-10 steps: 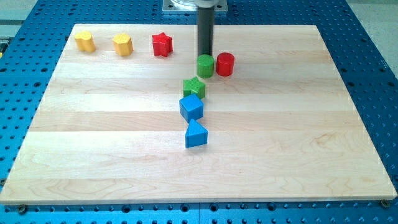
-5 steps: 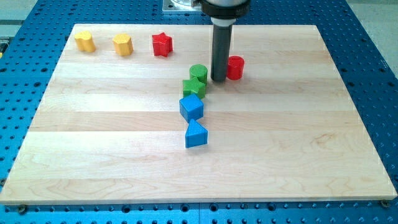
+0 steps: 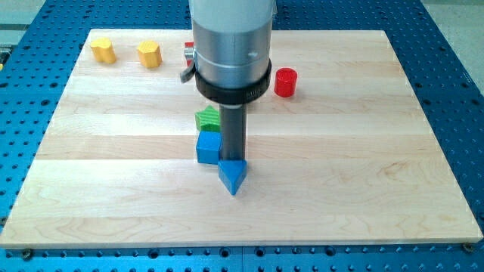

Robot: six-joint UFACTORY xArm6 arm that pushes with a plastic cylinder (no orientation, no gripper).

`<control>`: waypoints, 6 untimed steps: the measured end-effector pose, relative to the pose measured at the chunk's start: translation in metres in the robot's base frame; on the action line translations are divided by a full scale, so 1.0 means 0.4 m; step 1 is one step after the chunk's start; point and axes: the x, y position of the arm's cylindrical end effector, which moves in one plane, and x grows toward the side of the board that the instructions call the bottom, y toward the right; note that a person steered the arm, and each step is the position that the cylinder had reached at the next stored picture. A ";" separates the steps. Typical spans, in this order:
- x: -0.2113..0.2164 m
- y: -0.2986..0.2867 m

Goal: Push the triangle below to the cube

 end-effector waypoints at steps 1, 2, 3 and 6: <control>0.026 0.023; 0.030 0.259; 0.131 0.122; 0.079 0.015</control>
